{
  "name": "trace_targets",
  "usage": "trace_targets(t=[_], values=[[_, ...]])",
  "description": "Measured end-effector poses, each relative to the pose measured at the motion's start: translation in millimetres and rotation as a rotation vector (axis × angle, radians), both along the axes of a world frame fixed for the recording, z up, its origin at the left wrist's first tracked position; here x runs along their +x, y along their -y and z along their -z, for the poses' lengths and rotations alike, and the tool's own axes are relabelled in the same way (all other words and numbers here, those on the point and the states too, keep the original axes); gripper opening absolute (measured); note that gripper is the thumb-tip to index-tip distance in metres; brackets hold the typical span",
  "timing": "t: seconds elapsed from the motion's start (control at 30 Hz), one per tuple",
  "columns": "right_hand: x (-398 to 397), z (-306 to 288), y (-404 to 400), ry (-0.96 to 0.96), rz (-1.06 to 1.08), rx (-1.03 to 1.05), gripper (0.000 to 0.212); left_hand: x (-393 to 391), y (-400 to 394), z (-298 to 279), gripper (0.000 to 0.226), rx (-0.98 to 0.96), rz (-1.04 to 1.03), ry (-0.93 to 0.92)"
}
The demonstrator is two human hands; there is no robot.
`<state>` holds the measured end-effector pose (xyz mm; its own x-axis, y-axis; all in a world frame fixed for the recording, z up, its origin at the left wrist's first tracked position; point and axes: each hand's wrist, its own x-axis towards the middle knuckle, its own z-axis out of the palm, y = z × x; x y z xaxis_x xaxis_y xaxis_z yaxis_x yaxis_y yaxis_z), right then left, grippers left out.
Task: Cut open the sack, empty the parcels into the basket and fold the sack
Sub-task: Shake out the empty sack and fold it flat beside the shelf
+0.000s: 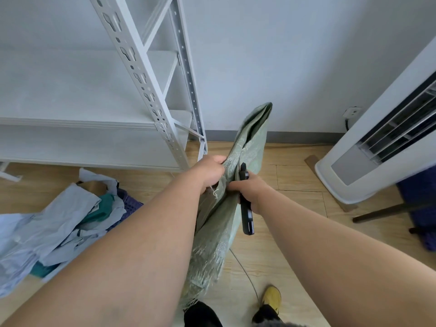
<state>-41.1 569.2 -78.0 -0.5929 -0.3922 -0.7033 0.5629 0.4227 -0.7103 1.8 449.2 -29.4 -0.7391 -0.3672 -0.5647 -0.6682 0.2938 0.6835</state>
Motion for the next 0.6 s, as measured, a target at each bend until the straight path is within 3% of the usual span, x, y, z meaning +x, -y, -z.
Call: trace_targets(t=[0.13, 0.33, 0.6], values=[[-3, 6, -1, -0.1, 0.02, 0.032, 0.045, -4, 3, 1, 0.057, -0.018, 0.02, -0.011], [-8, 12, -6, -0.068, 0.144, -0.044, 0.031, -15, 11, -2, 0.064, -0.171, 0.065, -0.068], [-20, 18, -22, -0.024, 0.218, 0.056, 0.031, -11, 33, -1, 0.067, -0.341, 0.069, -0.089]])
